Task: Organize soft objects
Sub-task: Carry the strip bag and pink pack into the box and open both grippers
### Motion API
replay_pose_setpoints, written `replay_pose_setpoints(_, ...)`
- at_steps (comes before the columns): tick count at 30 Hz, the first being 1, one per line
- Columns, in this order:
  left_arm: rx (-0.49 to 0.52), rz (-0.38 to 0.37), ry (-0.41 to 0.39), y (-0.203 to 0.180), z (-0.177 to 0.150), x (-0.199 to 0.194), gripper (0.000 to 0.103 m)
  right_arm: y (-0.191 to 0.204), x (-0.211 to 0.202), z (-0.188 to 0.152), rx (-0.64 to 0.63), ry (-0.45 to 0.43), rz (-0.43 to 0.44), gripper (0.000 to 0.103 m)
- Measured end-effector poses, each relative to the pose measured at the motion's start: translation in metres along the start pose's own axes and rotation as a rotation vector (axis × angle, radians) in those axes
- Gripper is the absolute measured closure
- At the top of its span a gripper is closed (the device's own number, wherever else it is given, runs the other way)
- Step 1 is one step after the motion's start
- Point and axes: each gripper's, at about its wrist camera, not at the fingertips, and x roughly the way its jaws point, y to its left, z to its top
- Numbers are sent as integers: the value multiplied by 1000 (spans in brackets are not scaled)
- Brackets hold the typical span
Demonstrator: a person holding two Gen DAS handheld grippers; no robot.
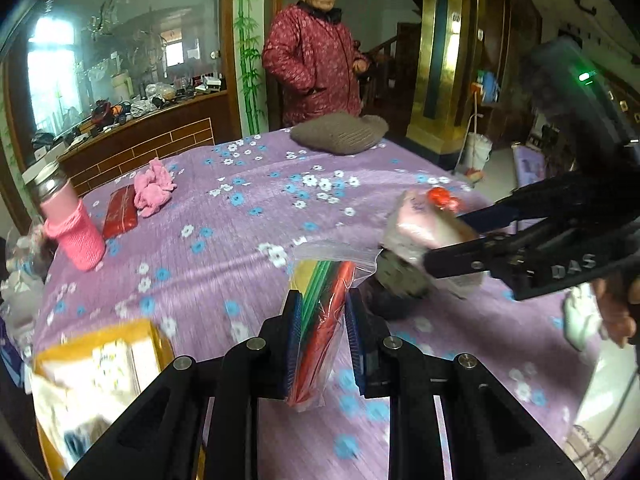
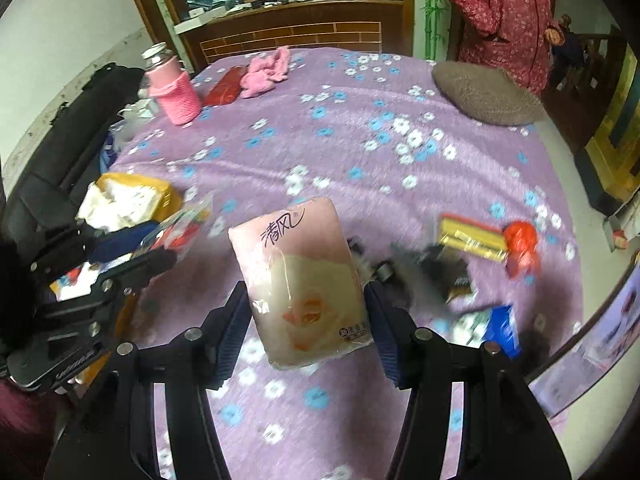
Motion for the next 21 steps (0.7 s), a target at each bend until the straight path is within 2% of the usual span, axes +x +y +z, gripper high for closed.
replay_pose_setpoints(5,-52,-14,-40,0,-37,-48,83,23,-5,-24,-16,3,60,47)
replay_pose_setpoints(11,-195,27,-78,24,-95,-106,83,66,-3,-42,-56,9,161,47)
replay_pose_setpoints(17,-412,143,-84,82,-158,-151,83,124,14,-48,-121,36,265,47)
replay_pose_setpoints(21,-501,242,-45,114,-187,-161,83,168,35,-48,-165,72,315,47)
